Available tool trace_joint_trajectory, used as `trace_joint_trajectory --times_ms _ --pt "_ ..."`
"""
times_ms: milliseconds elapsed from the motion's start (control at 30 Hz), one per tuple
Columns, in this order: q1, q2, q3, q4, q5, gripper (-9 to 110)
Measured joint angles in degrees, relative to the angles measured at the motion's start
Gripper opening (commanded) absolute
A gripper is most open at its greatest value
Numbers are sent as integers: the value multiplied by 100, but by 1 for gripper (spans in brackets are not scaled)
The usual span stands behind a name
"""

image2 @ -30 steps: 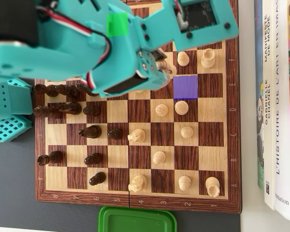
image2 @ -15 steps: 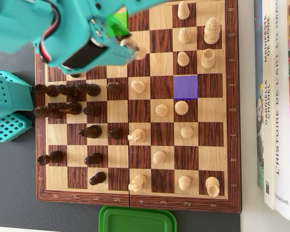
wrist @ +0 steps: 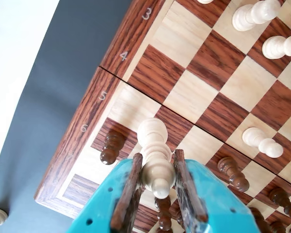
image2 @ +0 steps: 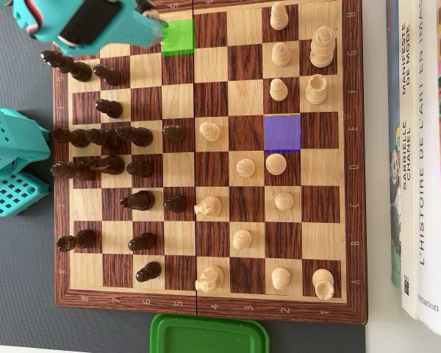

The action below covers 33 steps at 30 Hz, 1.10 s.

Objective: Play chess

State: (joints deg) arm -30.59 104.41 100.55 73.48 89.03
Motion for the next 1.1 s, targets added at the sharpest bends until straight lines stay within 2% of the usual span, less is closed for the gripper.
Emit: trace_joint_trajectory --times_ms 233,1100 --pt "-422 -114 97 -352 167 4" --pt "-299 -536 483 -729 167 4"
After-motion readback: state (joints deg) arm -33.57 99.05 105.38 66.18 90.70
